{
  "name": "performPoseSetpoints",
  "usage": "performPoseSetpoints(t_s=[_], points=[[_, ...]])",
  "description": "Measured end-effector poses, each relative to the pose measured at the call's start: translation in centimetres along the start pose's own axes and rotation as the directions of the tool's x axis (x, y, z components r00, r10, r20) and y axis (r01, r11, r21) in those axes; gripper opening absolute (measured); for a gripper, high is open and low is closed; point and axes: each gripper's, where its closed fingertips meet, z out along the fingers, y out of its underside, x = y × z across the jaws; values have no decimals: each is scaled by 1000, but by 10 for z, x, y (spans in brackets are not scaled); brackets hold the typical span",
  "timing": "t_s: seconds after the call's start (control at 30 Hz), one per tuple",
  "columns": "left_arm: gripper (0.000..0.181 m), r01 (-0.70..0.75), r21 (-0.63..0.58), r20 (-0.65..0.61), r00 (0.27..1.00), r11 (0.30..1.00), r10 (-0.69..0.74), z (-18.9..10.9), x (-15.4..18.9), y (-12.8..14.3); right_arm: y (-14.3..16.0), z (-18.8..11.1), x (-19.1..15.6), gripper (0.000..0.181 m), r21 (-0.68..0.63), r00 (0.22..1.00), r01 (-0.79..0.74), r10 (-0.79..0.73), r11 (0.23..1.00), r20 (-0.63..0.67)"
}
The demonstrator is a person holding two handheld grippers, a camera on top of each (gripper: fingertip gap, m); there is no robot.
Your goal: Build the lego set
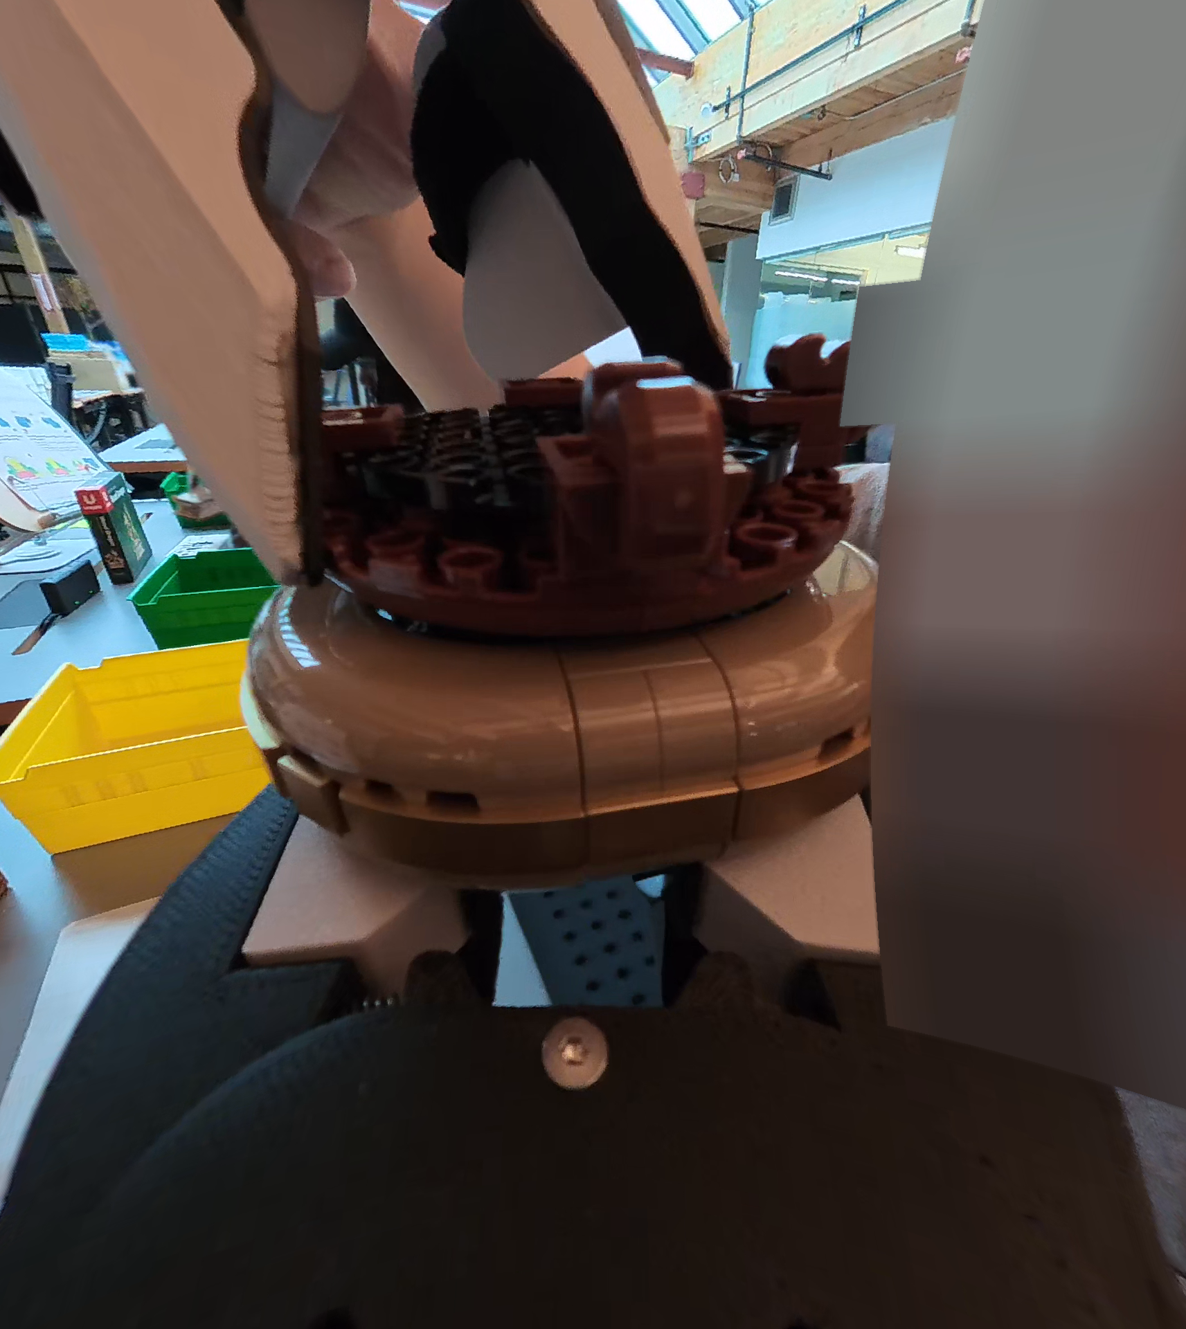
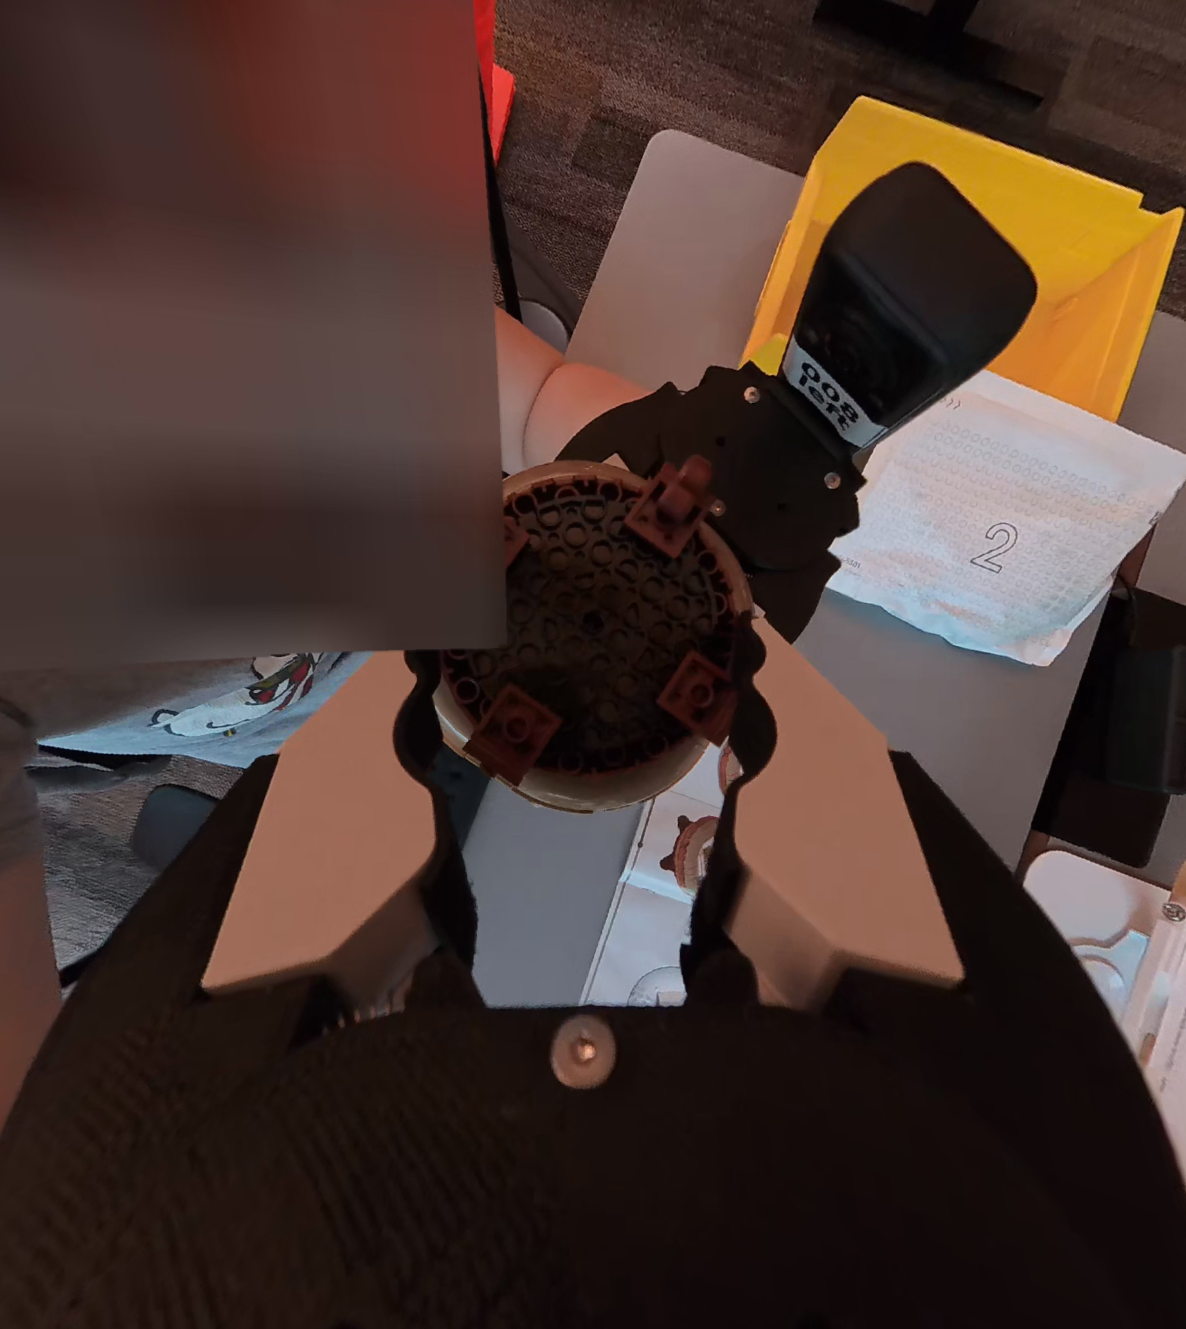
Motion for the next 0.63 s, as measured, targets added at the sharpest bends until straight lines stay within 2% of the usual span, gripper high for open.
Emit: performPoseSetpoints(t_s=[0.27, 0.47, 0.6, 0.63], points=[[158, 19, 7, -6, 1000, 1000, -19, 2, -2, 1, 3, -1, 1, 82, 4, 1000, -27, 27, 1000, -1], [144, 21, -21, 5, 1000, 1000, -21, 3, -7, 7, 10, 0, 2, 82, -38, 1000, -15, 14, 999, -7], [156, 19, -32, 9, 1000, 999, -18, 2, -11, 10, 14, 1, 5, 82, -44, 1000, -21, 20, 999, -13], [154, 13, -45, 14, 1000, 999, -12, 1, -14, 13, 17, 2, 6, 82, -56, 1000, -10, 9, 998, -20]])
